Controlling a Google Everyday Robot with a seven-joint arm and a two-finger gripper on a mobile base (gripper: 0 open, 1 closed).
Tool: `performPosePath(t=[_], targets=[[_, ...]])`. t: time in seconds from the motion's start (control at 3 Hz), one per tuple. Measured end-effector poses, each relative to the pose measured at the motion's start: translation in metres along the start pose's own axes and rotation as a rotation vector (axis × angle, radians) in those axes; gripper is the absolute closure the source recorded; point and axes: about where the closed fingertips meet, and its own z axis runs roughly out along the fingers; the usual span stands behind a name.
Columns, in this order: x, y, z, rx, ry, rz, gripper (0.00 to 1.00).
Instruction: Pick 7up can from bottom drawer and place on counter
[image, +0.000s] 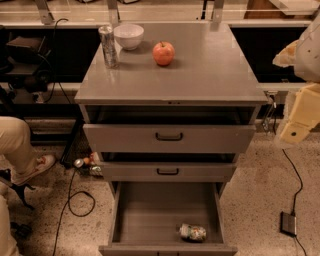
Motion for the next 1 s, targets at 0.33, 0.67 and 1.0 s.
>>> performPosePath(t=[0.33, 0.67, 1.0], targets=[[0.000, 0.002, 0.003, -0.006, 0.001, -0.001, 0.00], [0.005, 0.022, 0.035, -0.077, 0.013, -0.011, 0.00], [0.006, 0.065, 0.087, -0.180, -0.014, 0.005, 0.00]])
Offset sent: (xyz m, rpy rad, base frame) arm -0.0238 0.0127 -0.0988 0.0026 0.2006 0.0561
